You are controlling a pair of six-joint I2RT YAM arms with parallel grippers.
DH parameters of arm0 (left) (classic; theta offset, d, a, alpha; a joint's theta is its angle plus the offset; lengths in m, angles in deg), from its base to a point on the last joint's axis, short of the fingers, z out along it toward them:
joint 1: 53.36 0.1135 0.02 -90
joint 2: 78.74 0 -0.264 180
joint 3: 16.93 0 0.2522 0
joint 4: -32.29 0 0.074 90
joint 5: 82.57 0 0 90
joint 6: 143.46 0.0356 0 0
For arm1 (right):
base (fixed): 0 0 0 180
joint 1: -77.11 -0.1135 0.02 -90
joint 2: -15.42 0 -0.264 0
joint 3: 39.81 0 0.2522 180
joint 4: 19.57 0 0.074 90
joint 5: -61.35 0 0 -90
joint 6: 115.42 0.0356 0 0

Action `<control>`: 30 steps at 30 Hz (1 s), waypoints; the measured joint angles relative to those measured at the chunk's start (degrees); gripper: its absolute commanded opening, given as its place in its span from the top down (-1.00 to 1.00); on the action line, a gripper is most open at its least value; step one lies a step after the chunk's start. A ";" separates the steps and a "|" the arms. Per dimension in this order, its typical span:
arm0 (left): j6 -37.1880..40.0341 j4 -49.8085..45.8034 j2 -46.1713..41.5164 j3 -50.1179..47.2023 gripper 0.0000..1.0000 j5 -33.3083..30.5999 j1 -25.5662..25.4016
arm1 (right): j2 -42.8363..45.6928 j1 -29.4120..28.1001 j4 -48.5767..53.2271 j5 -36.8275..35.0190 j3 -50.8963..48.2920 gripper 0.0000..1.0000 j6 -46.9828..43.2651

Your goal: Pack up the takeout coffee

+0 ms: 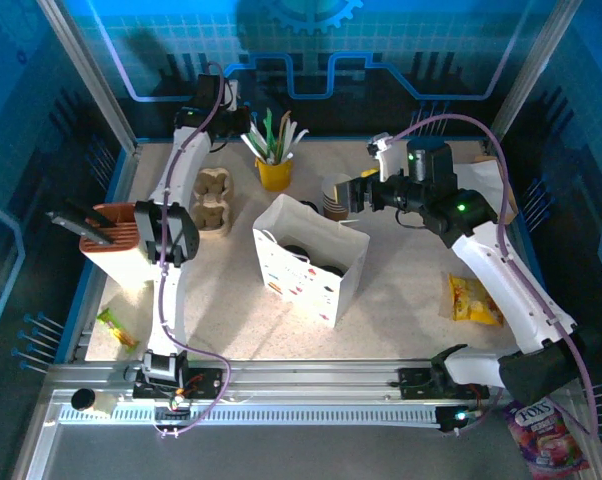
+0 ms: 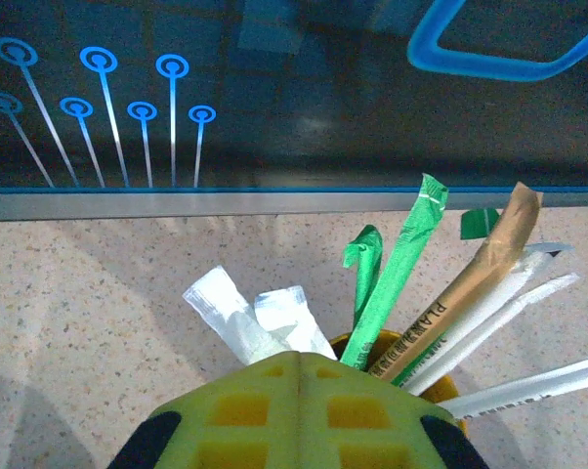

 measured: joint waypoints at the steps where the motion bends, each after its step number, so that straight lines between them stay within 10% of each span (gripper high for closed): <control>1: 0.37 -1.09 0.00 0.98 0.98 -0.13 -0.04 | 0.00 0.00 0.00 -0.02 0.00 -0.67 0.00; 19: 2.56 -31.67 1.27 32.41 1.00 -4.11 -3.21 | 0.00 -0.04 0.02 0.04 0.00 -0.68 -1.33; 30: 6.47 -41.46 -1.77 27.08 1.00 -6.99 -6.40 | -0.17 -0.04 2.32 0.46 0.07 -0.68 -2.45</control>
